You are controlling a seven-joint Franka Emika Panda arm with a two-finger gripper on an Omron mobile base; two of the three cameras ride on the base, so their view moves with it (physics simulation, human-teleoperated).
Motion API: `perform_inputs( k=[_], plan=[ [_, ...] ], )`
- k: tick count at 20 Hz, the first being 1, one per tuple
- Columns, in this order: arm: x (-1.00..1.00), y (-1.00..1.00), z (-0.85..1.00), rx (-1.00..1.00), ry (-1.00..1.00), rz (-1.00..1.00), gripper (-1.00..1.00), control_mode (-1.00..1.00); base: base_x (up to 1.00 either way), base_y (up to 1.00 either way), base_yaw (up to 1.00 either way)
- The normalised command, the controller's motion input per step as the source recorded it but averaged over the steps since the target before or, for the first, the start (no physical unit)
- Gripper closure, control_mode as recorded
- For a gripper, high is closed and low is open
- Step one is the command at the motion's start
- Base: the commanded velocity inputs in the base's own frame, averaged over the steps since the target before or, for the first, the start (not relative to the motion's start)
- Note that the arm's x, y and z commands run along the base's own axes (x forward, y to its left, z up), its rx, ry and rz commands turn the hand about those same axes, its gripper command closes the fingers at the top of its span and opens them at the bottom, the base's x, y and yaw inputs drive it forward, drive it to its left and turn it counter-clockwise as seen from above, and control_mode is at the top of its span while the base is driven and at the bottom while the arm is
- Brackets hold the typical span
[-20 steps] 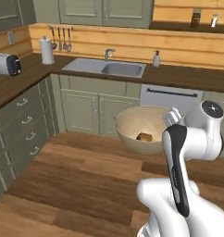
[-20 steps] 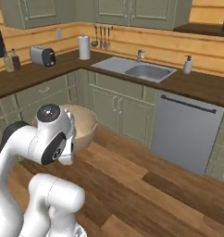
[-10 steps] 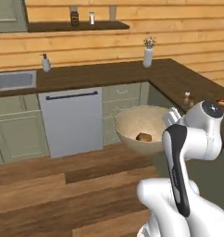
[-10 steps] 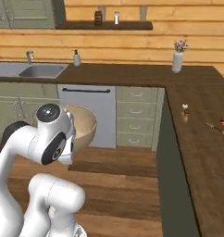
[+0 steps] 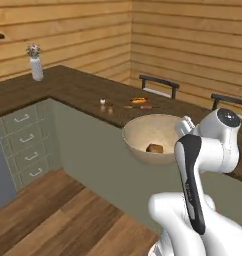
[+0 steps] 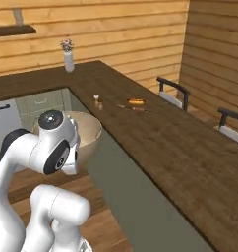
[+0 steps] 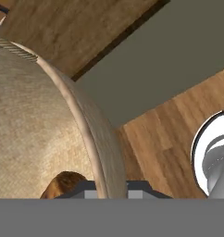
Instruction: Open the cabinet, pick up the bread from the cabinet and place it in the basket. Then move the basket to the dining counter.
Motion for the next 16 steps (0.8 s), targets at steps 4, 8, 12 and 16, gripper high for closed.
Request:
perform_inputs(
  k=[4,8,12,16],
  plan=[
    [0.00,0.00,0.00,0.00,0.00,0.00,1.00,1.00,0.00,0.00,-0.81],
    [0.00,0.00,0.00,0.00,0.00,0.00,1.00,1.00,0.00,0.00,-0.81],
    [0.00,0.00,0.00,0.00,0.00,0.00,1.00,1.00,0.18,0.14,-0.73],
    [0.00,0.00,0.00,0.00,0.00,0.00,1.00,1.00,0.50,0.36,-0.59]
  ],
)
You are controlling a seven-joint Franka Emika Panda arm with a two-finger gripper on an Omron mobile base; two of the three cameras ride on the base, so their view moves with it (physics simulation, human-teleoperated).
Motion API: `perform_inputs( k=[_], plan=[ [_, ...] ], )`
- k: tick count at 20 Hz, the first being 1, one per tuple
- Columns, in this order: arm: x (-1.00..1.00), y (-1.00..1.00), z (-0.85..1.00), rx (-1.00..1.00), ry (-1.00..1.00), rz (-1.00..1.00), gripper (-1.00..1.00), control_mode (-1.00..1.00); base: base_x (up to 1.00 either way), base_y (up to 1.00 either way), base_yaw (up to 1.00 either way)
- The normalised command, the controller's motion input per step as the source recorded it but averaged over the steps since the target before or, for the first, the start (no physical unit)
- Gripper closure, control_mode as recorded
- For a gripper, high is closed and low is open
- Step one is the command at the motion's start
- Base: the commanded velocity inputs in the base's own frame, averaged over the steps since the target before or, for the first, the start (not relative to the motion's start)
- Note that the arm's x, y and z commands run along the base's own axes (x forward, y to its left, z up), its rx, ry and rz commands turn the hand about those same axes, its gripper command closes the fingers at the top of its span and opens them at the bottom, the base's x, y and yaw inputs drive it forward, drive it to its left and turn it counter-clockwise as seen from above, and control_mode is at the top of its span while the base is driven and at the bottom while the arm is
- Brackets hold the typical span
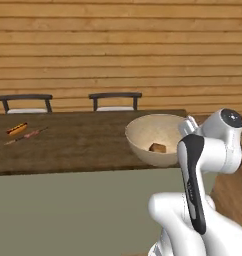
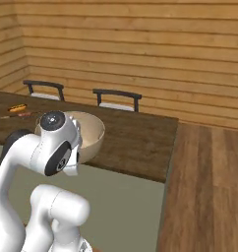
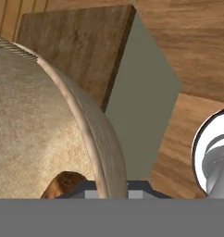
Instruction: Open the cabinet, pick up the bread from the cabinet and place it in the basket. Then move the basket to the dining counter.
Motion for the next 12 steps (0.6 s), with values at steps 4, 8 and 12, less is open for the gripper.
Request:
perform_inputs(
  k=[4,8,12],
  plan=[
    [0.00,0.00,0.00,0.00,0.00,0.00,1.00,1.00,0.45,0.39,-0.24],
    [0.00,0.00,0.00,0.00,0.00,0.00,1.00,1.00,0.51,0.49,-0.05],
    [0.00,0.00,0.00,0.00,0.00,0.00,1.00,1.00,0.43,0.60,0.01]
  ],
)
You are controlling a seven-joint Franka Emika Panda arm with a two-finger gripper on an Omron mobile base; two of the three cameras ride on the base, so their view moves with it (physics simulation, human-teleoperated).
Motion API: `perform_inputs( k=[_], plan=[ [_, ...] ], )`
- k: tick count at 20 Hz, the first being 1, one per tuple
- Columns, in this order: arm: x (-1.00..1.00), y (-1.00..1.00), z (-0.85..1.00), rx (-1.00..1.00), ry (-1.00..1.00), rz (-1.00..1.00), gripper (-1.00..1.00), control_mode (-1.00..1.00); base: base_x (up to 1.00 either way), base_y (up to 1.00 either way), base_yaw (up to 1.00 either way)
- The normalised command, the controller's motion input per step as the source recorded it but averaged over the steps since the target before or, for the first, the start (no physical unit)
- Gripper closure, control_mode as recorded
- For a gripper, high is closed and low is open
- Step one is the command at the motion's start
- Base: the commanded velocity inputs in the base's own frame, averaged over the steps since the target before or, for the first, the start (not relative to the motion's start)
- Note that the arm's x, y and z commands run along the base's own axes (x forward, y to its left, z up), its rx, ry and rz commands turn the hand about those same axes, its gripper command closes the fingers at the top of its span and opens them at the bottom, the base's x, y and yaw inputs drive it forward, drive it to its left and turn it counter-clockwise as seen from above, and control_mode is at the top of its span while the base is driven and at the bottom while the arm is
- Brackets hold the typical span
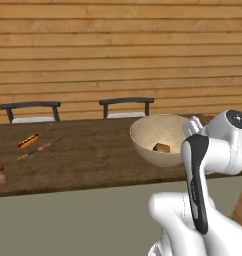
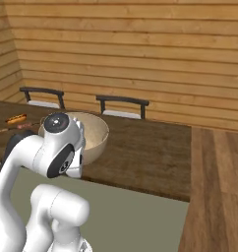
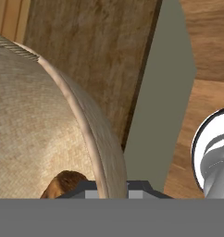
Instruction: Open the cabinet, pick up the bread from the cabinet and place it in the basket. Then move the basket to the dining counter.
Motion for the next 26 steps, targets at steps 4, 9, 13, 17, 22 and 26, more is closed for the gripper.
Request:
perform_inputs(
  k=[4,9,13,17,22,26],
  plan=[
    [0.00,0.00,0.00,0.00,0.00,0.00,1.00,1.00,0.31,0.59,0.05],
    [0.00,0.00,0.00,0.00,0.00,0.00,1.00,1.00,0.28,0.47,0.06],
    [0.00,0.00,0.00,0.00,0.00,0.00,1.00,1.00,0.51,0.39,0.04],
    [0.00,0.00,0.00,0.00,0.00,0.00,1.00,1.00,0.57,0.19,0.03],
    [0.40,0.00,-0.05,0.00,0.03,0.07,1.00,-1.00,0.11,0.00,0.01],
    [0.52,-0.10,-0.07,0.00,0.00,0.14,1.00,-1.00,0.00,0.00,0.00]
  ],
)
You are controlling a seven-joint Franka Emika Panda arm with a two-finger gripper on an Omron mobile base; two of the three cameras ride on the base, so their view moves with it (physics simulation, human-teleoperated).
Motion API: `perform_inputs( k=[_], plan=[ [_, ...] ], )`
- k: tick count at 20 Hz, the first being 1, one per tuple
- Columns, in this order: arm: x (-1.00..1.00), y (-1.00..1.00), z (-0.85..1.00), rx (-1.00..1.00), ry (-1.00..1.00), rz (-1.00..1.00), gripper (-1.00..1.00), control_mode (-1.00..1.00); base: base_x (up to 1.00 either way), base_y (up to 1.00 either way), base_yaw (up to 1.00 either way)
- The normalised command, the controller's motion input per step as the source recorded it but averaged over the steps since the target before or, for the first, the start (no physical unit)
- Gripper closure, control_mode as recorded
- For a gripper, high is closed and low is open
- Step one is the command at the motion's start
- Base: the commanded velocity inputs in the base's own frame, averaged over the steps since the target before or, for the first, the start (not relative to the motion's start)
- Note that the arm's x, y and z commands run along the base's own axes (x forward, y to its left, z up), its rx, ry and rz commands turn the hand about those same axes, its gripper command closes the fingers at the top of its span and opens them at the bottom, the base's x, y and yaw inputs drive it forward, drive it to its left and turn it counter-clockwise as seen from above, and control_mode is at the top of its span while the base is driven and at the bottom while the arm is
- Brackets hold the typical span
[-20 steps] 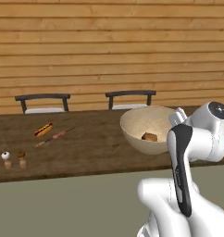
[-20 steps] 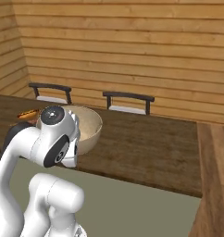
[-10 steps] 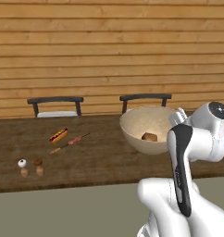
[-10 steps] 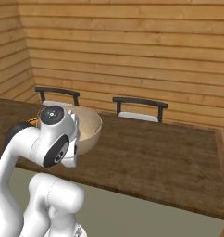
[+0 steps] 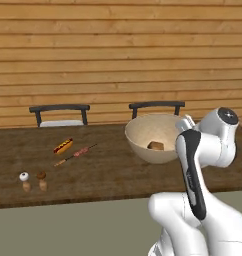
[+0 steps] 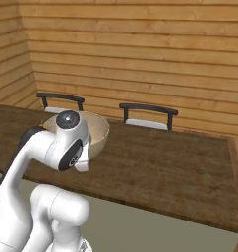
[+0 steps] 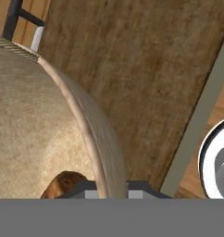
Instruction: Open the cabinet, pick up the bread from the cabinet and place it in the basket. Then move the basket to the dining counter.
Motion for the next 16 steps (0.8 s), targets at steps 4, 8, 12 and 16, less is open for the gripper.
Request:
perform_inputs(
  k=[4,8,12,16],
  plan=[
    [0.75,-0.16,-0.32,0.01,0.05,0.11,1.00,-1.00,0.00,0.00,0.00],
    [0.60,-0.09,-0.70,0.00,0.20,0.00,1.00,-1.00,0.00,0.00,0.00],
    [0.39,-0.09,-0.63,0.00,0.08,0.01,1.00,-1.00,0.00,0.00,0.00],
    [0.31,-0.16,-0.37,0.01,0.01,0.06,1.00,-1.00,0.00,0.00,0.00]
  ],
)
